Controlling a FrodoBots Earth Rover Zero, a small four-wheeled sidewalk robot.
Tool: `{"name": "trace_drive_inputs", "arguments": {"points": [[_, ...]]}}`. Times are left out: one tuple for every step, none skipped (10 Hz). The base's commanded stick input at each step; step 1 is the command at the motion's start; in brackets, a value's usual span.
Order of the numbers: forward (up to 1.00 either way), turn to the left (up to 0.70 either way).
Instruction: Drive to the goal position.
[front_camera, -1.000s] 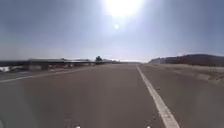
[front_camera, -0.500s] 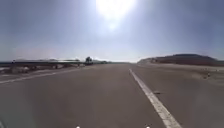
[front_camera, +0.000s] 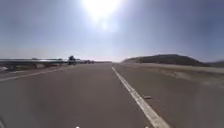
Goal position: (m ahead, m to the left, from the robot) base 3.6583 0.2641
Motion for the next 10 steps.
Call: {"name": "trace_drive_inputs", "arguments": {"points": [[0.70,0.00],[0.70,0.00],[0.70,0.00],[0.70,0.00],[0.70,0.00],[0.70,0.00],[0.70,0.00],[0.70,0.00],[0.70,0.00],[0.70,0.00]]}}
